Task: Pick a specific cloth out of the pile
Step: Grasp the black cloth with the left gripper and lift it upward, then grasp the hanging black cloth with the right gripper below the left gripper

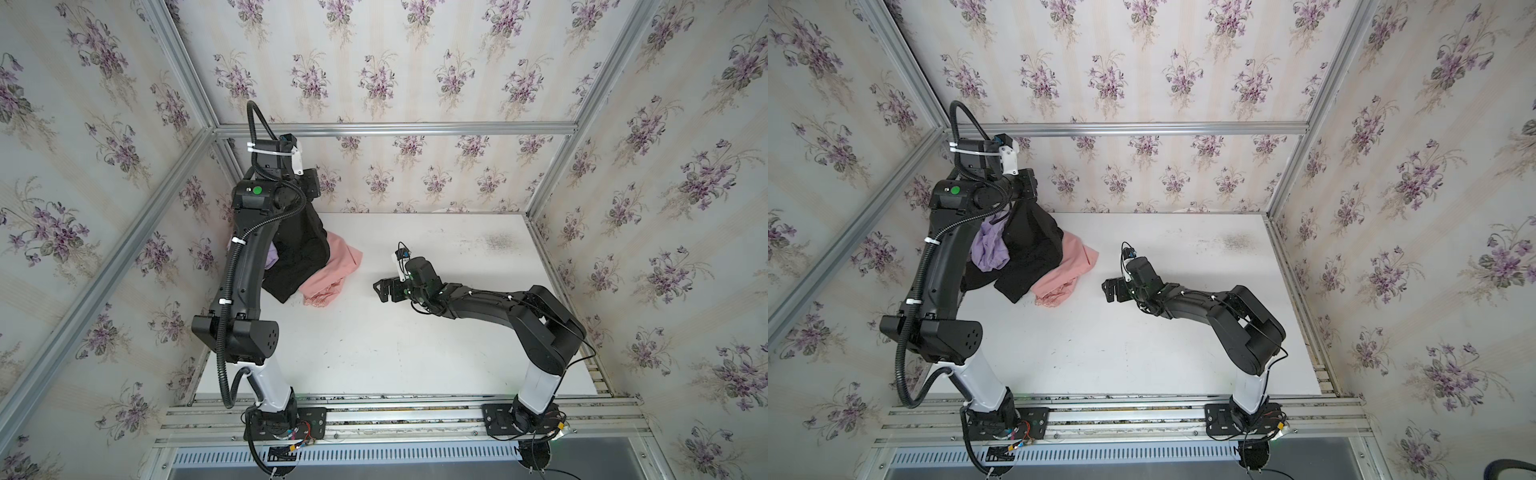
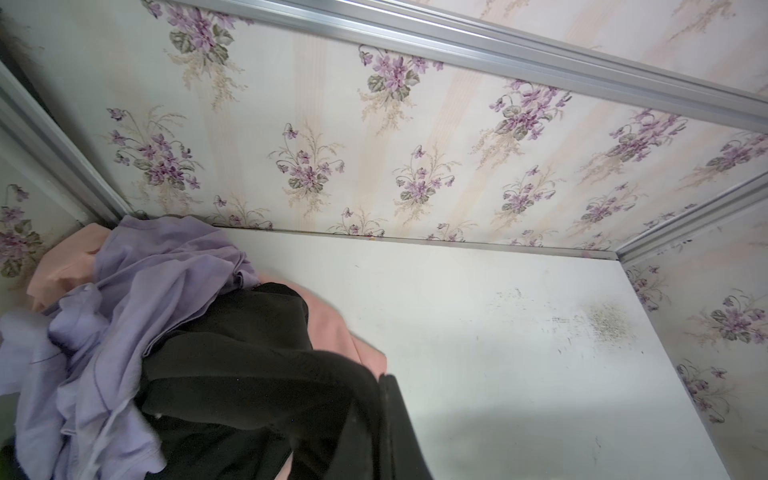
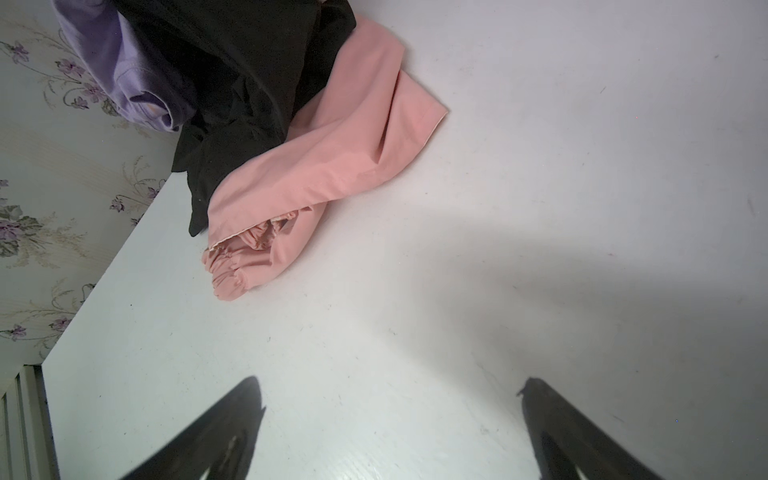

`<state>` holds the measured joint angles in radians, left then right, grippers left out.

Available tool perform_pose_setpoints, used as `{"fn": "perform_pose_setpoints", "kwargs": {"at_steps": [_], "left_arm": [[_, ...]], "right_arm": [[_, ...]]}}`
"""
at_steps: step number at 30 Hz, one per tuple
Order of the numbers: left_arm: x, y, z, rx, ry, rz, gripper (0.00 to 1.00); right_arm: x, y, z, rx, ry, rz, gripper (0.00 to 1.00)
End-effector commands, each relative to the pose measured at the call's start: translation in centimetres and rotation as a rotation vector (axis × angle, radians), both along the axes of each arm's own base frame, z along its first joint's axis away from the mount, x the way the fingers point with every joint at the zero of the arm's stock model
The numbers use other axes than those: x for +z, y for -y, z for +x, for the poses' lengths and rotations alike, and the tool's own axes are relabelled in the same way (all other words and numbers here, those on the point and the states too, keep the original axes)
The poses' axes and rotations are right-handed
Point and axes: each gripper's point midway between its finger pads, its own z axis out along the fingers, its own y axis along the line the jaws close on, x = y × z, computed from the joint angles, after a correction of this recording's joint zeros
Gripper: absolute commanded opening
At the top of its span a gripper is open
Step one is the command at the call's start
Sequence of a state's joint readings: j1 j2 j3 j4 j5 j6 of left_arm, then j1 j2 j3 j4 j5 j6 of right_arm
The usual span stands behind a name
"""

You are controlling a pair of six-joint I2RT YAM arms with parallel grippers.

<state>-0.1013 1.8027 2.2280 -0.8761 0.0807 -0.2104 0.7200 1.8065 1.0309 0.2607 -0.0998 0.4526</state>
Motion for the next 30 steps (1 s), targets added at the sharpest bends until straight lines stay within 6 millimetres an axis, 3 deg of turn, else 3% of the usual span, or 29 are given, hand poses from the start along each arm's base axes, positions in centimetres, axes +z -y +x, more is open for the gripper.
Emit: {"fn": "perform_pose_setpoints", "kwargs": {"at_steps": [1, 10, 15, 18, 24, 28, 30], "left_arm": [[0.9, 1.9, 0.1, -0.069, 0.037, -0.008, 0.0], [3.0, 4.4, -0.4, -0.133, 0.098, 0.024, 0.01], [2.5, 6.2, -1.0, -0.156, 0.102, 0.127, 0.03], [2.3, 6.4, -1.2, -0.165, 0.094, 0.122, 0.03], [0.9, 6.7, -2.0, -0.196, 0.054, 0.114, 0.02], [-0.5, 6.7, -2.5, -0.209, 0.017, 0.118, 0.01], [-1.3, 6.8, -2.6, -0.214, -0.003, 0.115, 0.01]], "right_arm": [[1.0, -0.6, 0.5, 0.007, 0.042, 0.024, 1.0], [1.6, -1.3, 0.4, 0.025, 0.062, 0.038, 1.0], [2.6, -2.6, 0.0, 0.092, 0.127, 0.06, 1.0], [4.8, -3.8, 0.1, 0.156, 0.253, 0.089, 0.99], [10.8, -6.2, 0.4, 0.296, 0.769, 0.211, 0.9], [12.0, -8.7, 1.5, 0.36, 0.953, 0.22, 0.89], [12.2, -9.7, 3.1, 0.337, 0.982, 0.218, 0.89]]}}
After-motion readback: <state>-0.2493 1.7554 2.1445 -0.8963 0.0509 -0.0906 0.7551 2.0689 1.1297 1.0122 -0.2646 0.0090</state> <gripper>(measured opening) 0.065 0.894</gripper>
